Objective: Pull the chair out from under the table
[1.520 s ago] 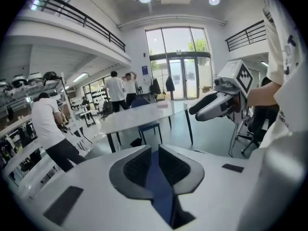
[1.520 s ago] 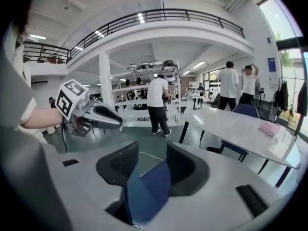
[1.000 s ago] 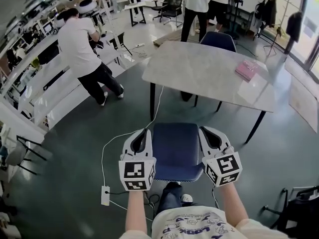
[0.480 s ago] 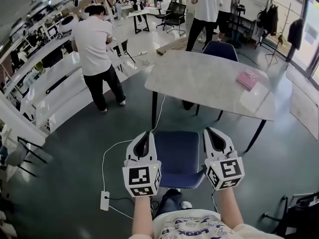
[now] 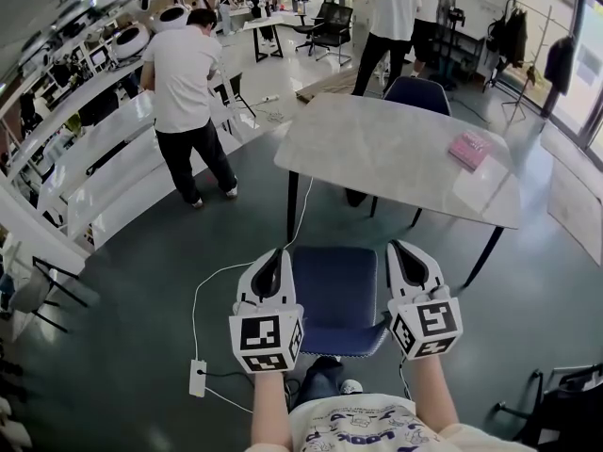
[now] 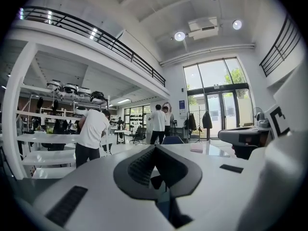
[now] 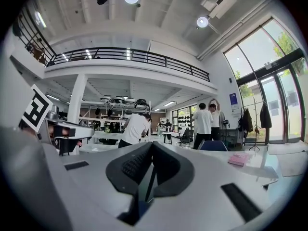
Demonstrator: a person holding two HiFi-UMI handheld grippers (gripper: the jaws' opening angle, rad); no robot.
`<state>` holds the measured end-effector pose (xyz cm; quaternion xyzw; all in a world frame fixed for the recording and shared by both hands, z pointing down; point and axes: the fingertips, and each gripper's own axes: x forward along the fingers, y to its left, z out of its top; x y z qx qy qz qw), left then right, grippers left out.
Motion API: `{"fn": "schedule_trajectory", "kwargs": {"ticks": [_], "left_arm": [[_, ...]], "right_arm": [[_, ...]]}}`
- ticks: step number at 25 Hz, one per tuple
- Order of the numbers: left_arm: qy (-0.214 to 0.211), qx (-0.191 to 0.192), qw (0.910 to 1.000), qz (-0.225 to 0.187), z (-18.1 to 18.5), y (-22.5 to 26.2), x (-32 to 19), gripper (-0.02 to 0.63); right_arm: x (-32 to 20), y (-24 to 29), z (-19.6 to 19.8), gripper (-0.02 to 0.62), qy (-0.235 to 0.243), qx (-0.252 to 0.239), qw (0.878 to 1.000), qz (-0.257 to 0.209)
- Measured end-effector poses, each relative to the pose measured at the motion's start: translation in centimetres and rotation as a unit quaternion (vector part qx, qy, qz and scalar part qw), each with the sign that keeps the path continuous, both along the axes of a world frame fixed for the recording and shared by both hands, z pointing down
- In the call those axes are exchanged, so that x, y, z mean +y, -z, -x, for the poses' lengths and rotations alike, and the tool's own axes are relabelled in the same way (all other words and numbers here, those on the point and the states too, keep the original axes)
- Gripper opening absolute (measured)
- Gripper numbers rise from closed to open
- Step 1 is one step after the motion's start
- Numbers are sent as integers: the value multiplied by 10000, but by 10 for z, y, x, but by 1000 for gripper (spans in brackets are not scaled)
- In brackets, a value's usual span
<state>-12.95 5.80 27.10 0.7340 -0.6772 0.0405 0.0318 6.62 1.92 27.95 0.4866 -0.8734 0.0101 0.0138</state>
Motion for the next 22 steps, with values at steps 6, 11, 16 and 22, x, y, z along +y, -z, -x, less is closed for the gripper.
{"fn": "schedule_trajectory", "kwargs": {"ticks": [6, 11, 16, 22], "left_arm": [[5, -78, 10000, 57, 5, -2, 1, 17], [1, -126, 9999, 75, 3, -3, 2, 17], [-23, -172, 9998, 68, 8, -1, 0, 17], [-63, -178, 9998, 98, 6, -3, 0, 17]], "right_arm": [[0, 1, 5, 5, -10, 36, 10000, 4], [-1, 2, 4, 5, -18, 28, 10000, 24], [-2, 2, 9, 5, -40, 39, 10000, 35], [-2, 1, 6, 3, -64, 36, 10000, 39]]}}
